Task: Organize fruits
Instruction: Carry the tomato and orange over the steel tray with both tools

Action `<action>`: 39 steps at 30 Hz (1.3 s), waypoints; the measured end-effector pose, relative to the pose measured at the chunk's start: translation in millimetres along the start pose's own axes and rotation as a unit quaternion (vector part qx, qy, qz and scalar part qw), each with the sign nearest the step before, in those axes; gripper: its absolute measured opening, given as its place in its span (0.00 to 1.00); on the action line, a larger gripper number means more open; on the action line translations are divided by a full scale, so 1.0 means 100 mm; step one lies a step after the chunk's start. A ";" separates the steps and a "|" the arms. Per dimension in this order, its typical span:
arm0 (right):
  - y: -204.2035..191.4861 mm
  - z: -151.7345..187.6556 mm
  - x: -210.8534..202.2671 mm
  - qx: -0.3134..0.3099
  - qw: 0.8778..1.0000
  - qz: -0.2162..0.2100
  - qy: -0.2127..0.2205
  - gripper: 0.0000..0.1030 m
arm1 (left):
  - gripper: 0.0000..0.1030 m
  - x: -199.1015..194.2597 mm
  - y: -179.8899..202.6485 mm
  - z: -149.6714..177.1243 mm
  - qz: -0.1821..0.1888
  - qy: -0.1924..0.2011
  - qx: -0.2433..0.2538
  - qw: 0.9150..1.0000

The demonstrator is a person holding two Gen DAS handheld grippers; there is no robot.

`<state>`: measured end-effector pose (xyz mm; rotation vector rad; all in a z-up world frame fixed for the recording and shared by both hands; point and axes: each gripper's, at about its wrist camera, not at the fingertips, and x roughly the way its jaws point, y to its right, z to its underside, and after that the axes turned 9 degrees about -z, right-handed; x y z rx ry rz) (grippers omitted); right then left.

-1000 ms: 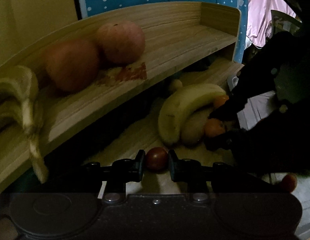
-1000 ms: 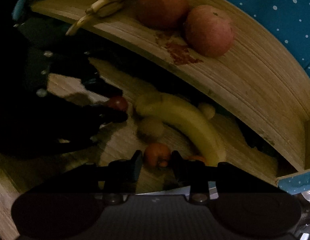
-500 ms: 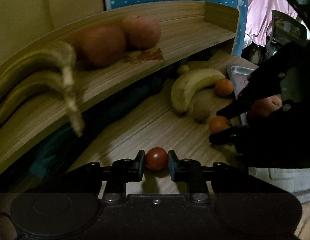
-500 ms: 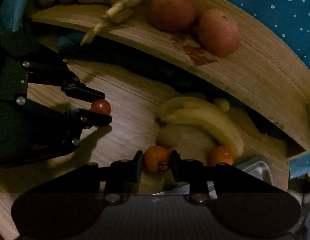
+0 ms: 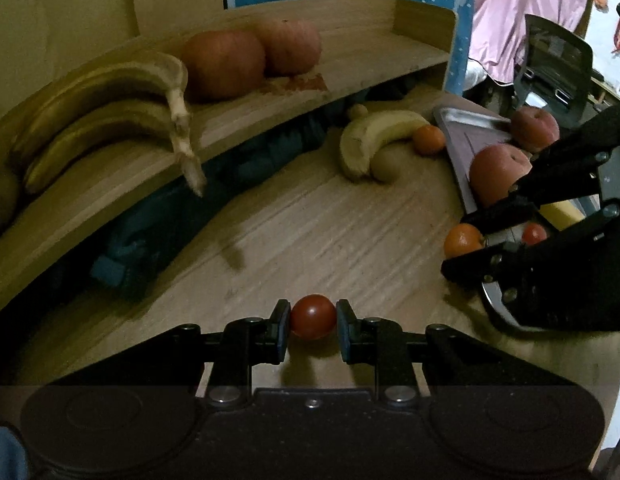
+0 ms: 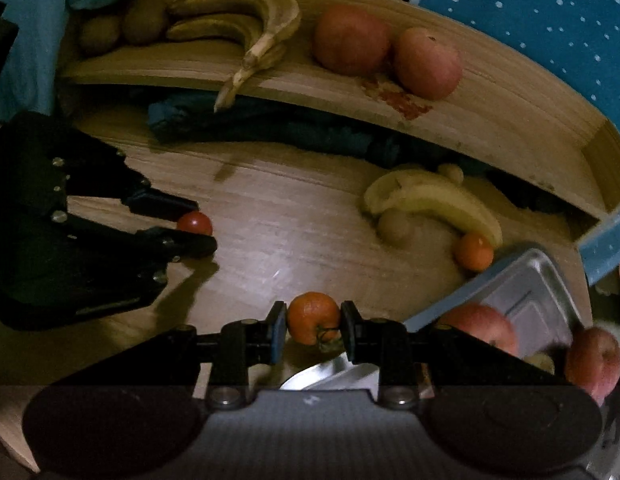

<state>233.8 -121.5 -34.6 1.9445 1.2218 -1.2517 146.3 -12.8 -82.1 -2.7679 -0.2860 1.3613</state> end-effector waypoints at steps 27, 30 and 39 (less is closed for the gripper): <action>0.25 0.47 -0.77 0.111 0.987 0.105 0.045 0.31 | 0.25 -0.21 0.86 -0.23 0.130 0.065 0.078 0.986; 0.38 0.55 -0.81 0.120 0.985 0.115 0.040 0.31 | 0.25 -0.17 1.02 -0.30 0.144 0.068 0.089 0.983; 0.67 0.74 -0.78 0.143 0.983 0.112 0.020 0.31 | 0.25 -0.05 1.30 -0.40 0.153 0.059 0.106 0.981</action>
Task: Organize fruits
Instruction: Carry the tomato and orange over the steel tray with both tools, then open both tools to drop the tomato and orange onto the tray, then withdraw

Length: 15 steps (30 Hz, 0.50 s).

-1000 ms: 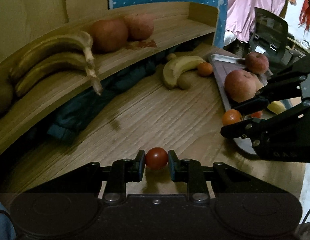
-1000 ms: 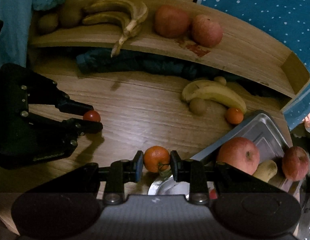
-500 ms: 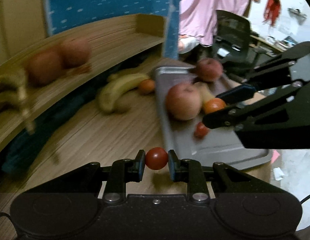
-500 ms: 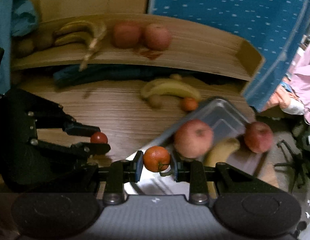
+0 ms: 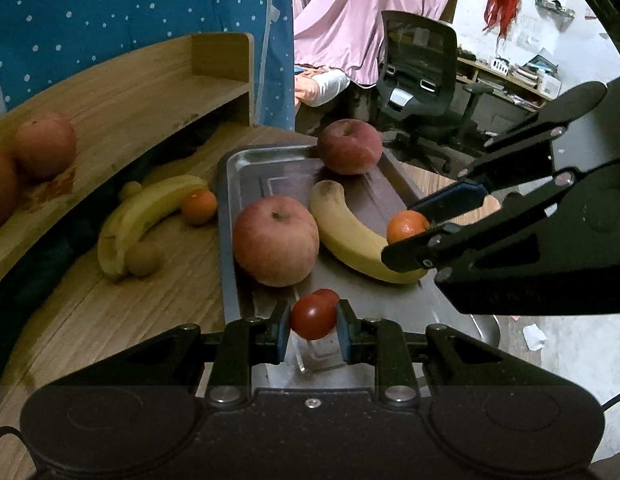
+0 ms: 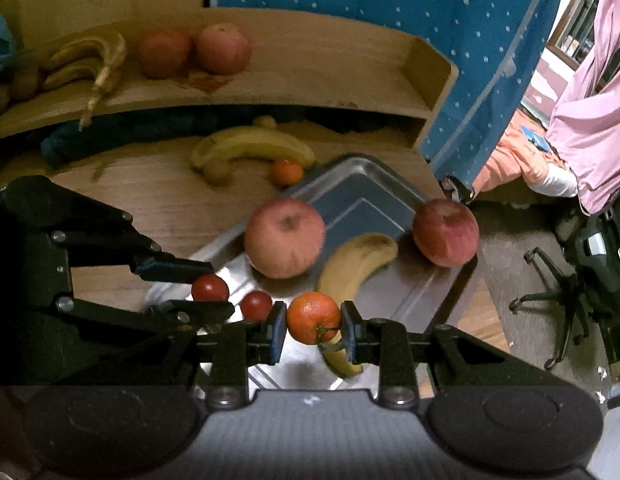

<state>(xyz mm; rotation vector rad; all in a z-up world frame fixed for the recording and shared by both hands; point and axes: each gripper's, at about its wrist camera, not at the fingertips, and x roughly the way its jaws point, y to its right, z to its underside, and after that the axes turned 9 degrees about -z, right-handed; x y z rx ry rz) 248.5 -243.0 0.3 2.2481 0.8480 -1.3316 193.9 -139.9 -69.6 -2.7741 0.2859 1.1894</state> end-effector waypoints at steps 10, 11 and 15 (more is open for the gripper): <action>0.06 0.08 0.14 0.009 0.999 -0.028 -0.020 0.31 | 0.25 0.10 -0.05 -0.02 -0.022 -0.017 -0.009 1.000; 0.06 0.08 0.15 0.009 0.999 -0.030 -0.022 0.31 | 0.25 0.11 -0.06 -0.02 -0.024 -0.018 -0.009 1.000; 0.03 0.10 0.18 0.009 0.999 -0.034 -0.027 0.31 | 0.25 0.11 -0.07 -0.01 -0.028 -0.022 -0.011 0.999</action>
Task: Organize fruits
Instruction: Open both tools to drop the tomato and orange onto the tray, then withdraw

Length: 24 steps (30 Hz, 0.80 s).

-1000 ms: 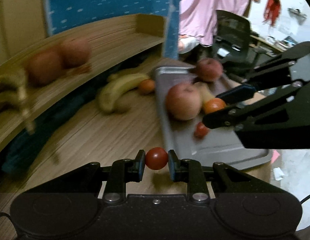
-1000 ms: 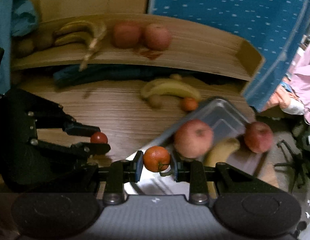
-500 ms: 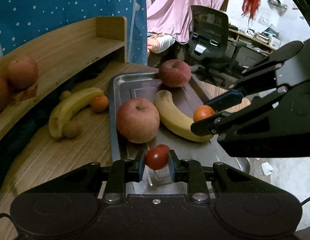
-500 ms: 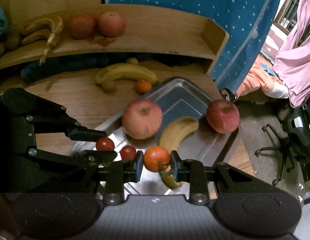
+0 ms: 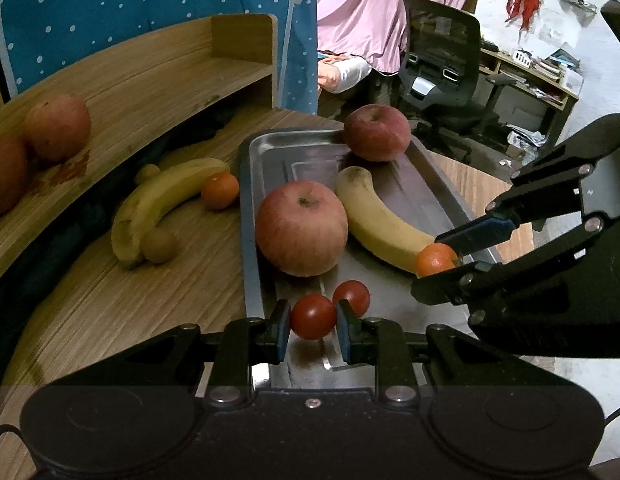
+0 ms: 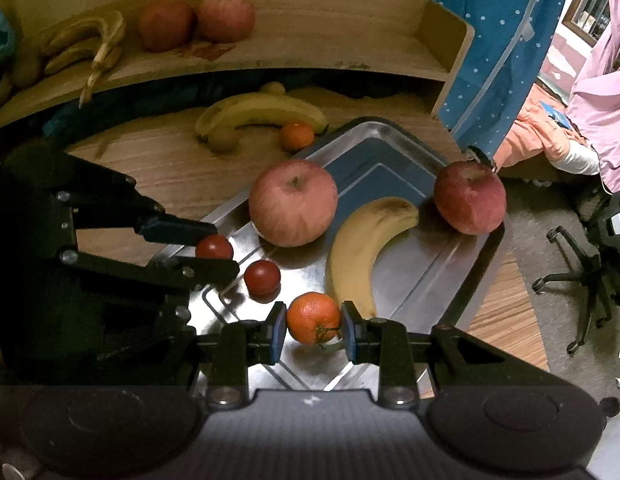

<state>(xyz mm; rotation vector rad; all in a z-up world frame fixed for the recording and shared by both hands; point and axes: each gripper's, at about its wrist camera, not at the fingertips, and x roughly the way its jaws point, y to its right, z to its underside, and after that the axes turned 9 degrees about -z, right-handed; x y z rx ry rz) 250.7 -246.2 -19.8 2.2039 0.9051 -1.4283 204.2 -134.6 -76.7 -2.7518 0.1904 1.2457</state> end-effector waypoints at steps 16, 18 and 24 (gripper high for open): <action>-0.06 0.01 0.08 -0.007 1.000 0.004 -0.002 0.32 | 0.29 0.00 -0.03 0.02 -0.006 -0.004 -0.002 1.000; -0.08 0.01 0.07 -0.006 1.000 0.006 -0.002 0.32 | 0.33 -0.02 -0.06 0.03 -0.009 -0.003 -0.004 1.000; -0.14 0.02 0.02 -0.008 1.000 0.012 0.007 0.41 | 0.46 -0.13 -0.16 0.08 -0.018 0.004 -0.014 1.000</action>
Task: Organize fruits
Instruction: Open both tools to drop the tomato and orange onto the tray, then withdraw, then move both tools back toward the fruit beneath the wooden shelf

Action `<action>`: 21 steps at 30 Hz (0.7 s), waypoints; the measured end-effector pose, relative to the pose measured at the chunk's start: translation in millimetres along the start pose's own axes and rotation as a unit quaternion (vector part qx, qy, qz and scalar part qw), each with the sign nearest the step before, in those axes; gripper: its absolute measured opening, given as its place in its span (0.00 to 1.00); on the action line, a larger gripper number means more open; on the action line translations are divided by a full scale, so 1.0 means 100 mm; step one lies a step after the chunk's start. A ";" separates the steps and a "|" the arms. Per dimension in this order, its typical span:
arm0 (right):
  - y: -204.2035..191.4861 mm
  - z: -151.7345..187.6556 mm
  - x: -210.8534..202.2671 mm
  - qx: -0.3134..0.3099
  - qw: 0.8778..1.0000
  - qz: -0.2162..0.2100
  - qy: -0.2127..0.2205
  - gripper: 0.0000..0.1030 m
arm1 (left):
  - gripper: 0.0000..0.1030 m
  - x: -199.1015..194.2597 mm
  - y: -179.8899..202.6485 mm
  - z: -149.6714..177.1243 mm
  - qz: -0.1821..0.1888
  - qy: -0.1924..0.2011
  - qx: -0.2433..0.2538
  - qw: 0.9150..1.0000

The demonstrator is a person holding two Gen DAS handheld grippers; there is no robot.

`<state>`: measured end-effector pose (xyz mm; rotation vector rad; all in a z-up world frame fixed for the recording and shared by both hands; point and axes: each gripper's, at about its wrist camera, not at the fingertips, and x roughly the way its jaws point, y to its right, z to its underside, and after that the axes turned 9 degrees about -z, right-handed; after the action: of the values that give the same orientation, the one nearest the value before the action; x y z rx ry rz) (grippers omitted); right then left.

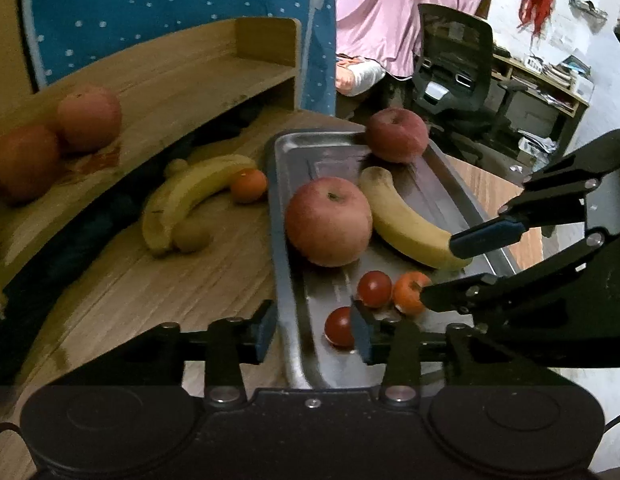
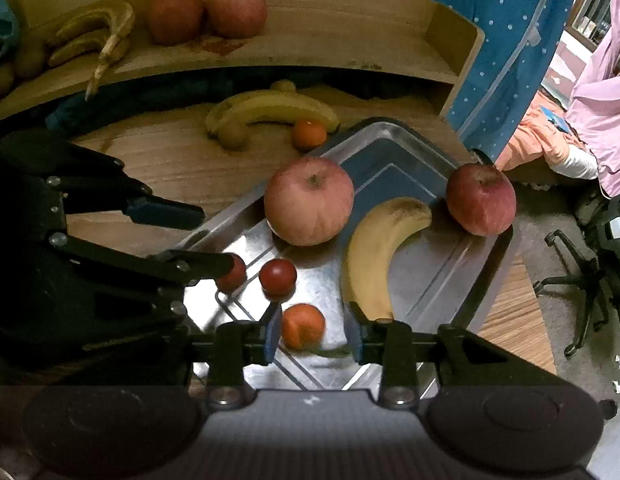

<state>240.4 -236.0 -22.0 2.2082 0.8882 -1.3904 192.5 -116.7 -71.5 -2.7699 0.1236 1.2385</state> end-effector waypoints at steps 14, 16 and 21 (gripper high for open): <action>-0.46 -0.04 -0.22 -0.017 1.000 -0.001 0.023 0.87 | 0.93 -0.42 -0.62 0.41 -0.075 -0.003 -0.068 0.995; -0.56 -0.06 -0.23 -0.023 0.999 -0.005 0.021 0.91 | 0.95 -0.47 -0.73 0.48 -0.087 -0.006 -0.079 0.993; -0.81 -0.07 -0.23 -0.034 0.999 -0.026 0.017 0.97 | 0.99 -0.59 -0.99 0.66 -0.115 -0.013 -0.106 0.988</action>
<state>182.7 -179.7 2.9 2.1792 0.9954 -1.3297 116.1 -8.5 -64.8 -2.8358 -0.3410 1.2934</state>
